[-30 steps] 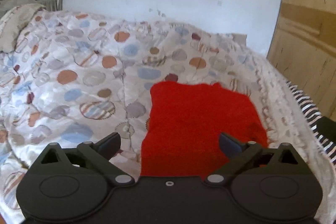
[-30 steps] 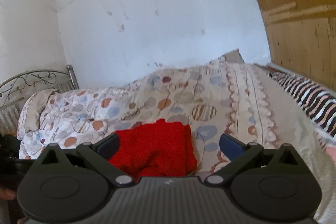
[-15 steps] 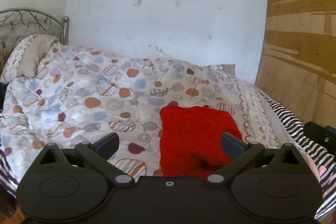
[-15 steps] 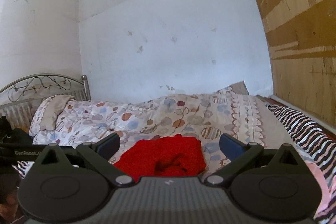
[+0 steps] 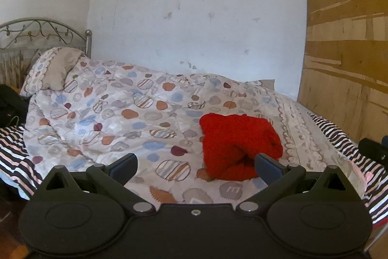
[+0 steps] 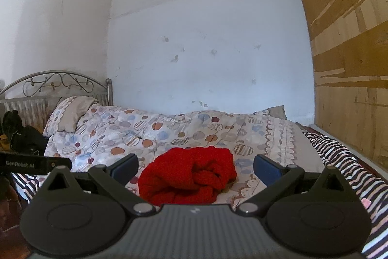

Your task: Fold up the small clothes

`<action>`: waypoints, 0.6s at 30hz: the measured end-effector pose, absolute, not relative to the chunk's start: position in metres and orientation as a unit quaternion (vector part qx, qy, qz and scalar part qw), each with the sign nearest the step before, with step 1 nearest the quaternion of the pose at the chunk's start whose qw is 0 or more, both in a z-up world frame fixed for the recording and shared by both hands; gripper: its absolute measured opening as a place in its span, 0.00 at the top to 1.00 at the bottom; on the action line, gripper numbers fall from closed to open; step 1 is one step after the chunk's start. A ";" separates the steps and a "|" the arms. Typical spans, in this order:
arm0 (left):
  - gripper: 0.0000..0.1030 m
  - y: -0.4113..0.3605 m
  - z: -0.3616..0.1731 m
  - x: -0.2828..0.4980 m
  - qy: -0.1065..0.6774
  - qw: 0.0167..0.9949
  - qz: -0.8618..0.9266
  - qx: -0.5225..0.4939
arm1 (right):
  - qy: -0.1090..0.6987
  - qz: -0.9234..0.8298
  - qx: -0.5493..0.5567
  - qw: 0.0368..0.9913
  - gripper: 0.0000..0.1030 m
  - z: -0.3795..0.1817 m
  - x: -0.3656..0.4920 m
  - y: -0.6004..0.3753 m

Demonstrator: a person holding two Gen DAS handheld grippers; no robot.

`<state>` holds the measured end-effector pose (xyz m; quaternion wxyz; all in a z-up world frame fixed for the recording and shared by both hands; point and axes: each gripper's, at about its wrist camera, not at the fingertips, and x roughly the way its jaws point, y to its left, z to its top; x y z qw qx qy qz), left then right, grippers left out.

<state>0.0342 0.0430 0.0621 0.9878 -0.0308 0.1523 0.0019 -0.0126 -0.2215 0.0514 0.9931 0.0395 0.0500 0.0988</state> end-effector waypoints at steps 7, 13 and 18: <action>0.01 0.048 0.046 0.017 0.163 0.986 0.019 -0.035 | 0.060 0.126 0.031 0.990 0.00 0.042 -0.022 -0.213; 0.01 0.051 0.037 0.014 0.173 0.984 0.027 -0.028 | 0.080 0.127 0.034 0.988 0.00 0.027 -0.026 -0.217; 0.01 0.051 0.033 0.016 0.181 0.983 0.029 -0.024 | 0.101 0.119 0.040 0.987 0.00 0.018 -0.023 -0.220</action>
